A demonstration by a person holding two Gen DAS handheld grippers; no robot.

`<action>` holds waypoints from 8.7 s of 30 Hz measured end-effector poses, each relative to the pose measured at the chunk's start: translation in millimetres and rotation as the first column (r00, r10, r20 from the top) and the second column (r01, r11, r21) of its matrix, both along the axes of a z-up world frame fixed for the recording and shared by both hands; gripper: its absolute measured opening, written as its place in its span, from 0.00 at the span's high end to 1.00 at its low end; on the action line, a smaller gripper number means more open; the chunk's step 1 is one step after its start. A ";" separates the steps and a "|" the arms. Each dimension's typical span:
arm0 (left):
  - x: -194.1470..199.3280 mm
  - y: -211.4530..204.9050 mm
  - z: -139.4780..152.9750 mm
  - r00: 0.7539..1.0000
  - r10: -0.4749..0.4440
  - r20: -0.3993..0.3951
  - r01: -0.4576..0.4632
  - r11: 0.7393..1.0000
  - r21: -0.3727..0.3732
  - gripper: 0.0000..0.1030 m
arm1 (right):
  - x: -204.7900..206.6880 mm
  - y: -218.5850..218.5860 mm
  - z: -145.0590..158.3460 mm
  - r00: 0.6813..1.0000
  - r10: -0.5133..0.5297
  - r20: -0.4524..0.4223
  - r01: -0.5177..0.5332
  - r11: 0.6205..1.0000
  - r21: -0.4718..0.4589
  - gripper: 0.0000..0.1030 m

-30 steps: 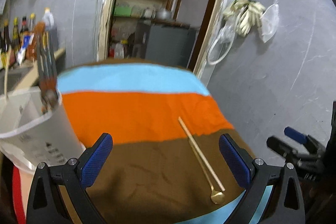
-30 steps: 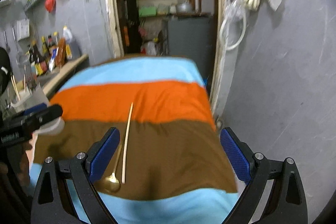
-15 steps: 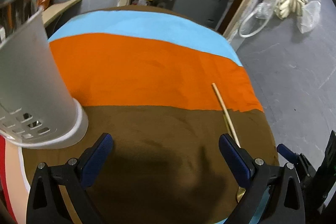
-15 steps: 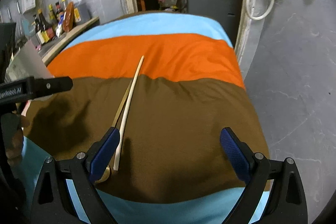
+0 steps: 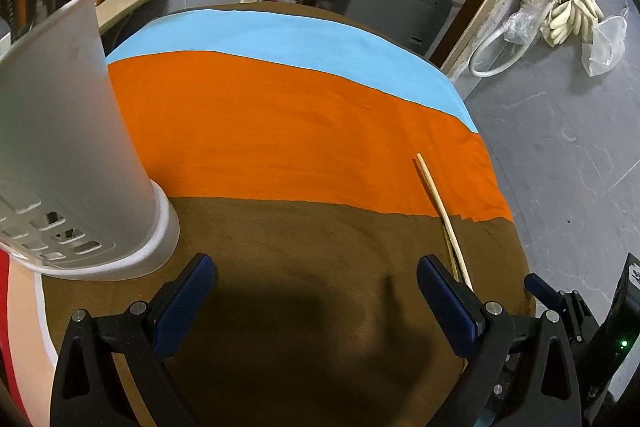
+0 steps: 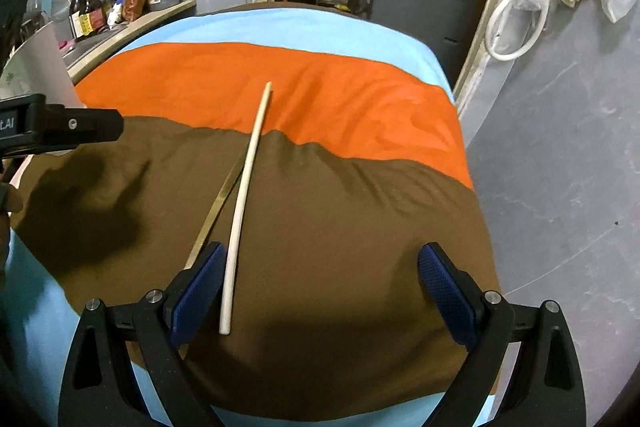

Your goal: Organize utensils

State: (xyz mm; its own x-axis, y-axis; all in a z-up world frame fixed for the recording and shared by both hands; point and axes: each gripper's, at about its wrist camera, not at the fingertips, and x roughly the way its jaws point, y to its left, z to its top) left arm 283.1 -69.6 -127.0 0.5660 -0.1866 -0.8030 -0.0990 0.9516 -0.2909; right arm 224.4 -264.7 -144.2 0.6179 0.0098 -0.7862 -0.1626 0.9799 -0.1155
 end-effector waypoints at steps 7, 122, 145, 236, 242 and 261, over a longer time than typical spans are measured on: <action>-2.4 -6.0 3.8 0.998 -0.050 0.031 0.051 0.998 -0.035 0.01 | -4.3 -4.9 5.0 0.998 0.052 0.017 -0.053 0.998 0.027 0.65; -74.1 120.1 173.7 0.944 -0.090 0.317 0.108 0.994 -0.037 0.97 | -15.7 126.9 196.3 0.814 0.026 0.581 -0.328 0.846 0.421 0.96; -93.0 244.6 196.3 0.946 0.081 0.314 -0.096 0.995 0.035 0.97 | 31.8 241.7 189.4 0.793 0.030 0.608 -0.412 0.763 0.499 0.96; -148.3 180.3 163.5 0.897 0.043 0.439 -0.068 0.997 0.040 0.01 | -94.8 139.4 195.5 0.882 -0.104 0.460 -0.028 0.962 0.270 0.02; -166.4 162.0 164.0 0.891 0.033 0.452 -0.077 0.994 0.079 0.01 | -119.6 121.5 198.2 0.879 -0.115 0.462 -0.003 0.969 0.246 0.02; -242.6 94.0 154.1 0.876 -0.024 0.481 -0.065 0.984 0.166 0.01 | -208.2 60.6 204.4 0.864 -0.148 0.480 0.052 0.977 0.207 0.02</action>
State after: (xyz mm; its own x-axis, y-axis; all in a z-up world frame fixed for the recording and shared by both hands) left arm 40.5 24.4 27.1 0.8915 -0.0551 -0.4497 -0.0094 0.9901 -0.1400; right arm 16.2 -204.1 60.2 0.9278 0.0396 -0.3710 -0.0321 0.9991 0.0265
